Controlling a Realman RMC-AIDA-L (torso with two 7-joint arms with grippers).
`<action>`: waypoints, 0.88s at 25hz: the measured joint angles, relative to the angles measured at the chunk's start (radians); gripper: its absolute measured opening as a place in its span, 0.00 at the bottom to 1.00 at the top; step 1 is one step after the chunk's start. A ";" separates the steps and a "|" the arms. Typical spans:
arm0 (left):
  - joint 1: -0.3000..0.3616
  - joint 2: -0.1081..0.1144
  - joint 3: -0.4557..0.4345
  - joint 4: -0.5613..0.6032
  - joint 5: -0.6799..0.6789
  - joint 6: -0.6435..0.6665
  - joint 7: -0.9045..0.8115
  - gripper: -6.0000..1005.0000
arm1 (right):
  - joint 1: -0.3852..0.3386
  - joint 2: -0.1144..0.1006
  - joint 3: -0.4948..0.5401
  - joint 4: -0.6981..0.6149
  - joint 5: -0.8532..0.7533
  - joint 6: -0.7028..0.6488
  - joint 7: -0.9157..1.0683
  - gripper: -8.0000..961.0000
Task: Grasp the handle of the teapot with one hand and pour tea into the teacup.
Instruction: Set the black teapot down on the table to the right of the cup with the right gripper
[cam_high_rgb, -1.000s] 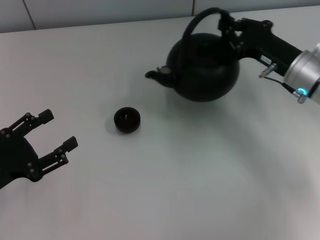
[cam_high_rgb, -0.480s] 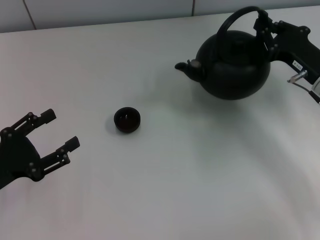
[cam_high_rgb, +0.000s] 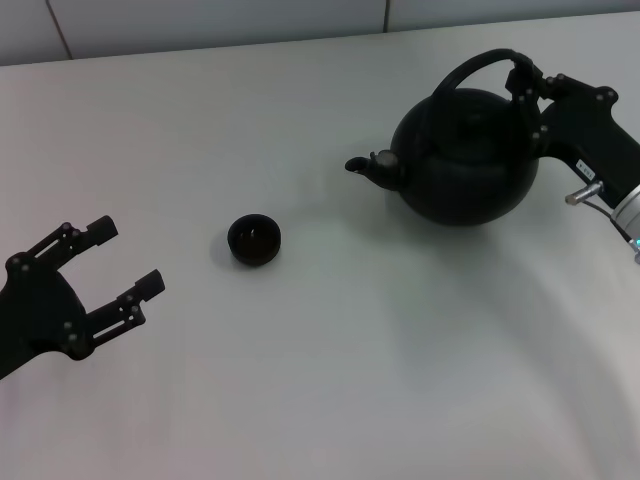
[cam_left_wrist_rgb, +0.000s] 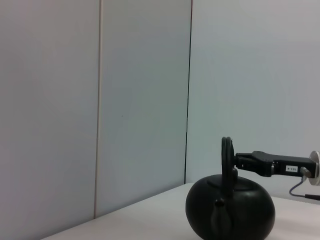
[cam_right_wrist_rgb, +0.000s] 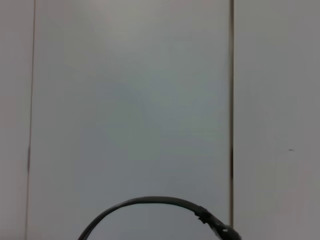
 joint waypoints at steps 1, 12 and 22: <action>-0.002 0.000 0.000 -0.001 0.000 -0.002 -0.001 0.81 | -0.001 0.000 0.008 0.012 0.001 0.000 -0.025 0.21; -0.003 -0.001 0.000 -0.002 0.000 -0.005 -0.001 0.81 | -0.005 0.000 0.015 0.058 0.006 0.010 -0.068 0.23; -0.002 -0.001 0.000 -0.002 0.000 -0.003 -0.001 0.81 | -0.007 0.000 0.016 0.086 0.006 0.019 -0.069 0.25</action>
